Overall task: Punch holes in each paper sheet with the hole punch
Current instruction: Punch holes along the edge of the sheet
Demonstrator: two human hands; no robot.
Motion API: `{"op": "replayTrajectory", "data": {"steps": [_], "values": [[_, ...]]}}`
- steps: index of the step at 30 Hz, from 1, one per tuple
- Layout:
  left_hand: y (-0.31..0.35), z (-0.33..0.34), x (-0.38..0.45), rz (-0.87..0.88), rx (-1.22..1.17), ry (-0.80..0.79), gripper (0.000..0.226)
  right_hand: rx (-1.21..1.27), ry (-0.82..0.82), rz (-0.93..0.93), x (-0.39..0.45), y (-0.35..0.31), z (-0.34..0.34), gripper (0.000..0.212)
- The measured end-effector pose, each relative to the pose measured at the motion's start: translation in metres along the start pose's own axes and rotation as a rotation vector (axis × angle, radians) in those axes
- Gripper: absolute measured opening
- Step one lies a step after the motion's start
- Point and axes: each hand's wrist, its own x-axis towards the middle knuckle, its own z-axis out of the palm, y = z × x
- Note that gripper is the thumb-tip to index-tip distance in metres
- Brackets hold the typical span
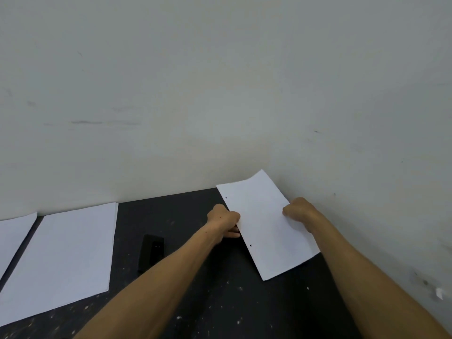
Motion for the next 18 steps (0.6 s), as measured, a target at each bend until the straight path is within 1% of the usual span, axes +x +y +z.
{"op": "replayTrajectory", "data": {"steps": [2,4,6,9,11,13,16,18], "values": [[-0.001,0.007,0.005,0.001,0.043,0.03,0.005,-0.068,0.01,0.014,0.007,0.001,0.003,0.02],[-0.002,0.013,0.013,0.012,0.095,0.058,0.008,-0.114,0.017,0.013,0.014,0.002,0.005,0.017],[-0.003,0.019,0.02,0.02,0.132,0.066,0.006,-0.145,0.023,0.009,0.02,0.002,0.007,0.013],[-0.004,0.023,0.027,0.011,0.154,0.081,0.014,-0.189,0.05,-0.001,0.028,0.004,0.008,0.008],[-0.003,0.025,0.029,0.008,0.162,0.091,0.015,-0.224,0.063,-0.009,0.033,0.006,0.009,0.008],[-0.002,0.026,0.029,0.007,0.182,0.085,0.016,-0.255,0.054,-0.01,0.035,0.008,0.01,0.012],[0.001,0.026,0.029,0.012,0.207,0.072,0.016,-0.282,0.044,-0.012,0.034,0.012,0.011,0.034],[0.002,0.026,0.029,0.019,0.218,0.071,0.016,-0.291,0.052,-0.018,0.035,0.015,0.012,0.036]]}}
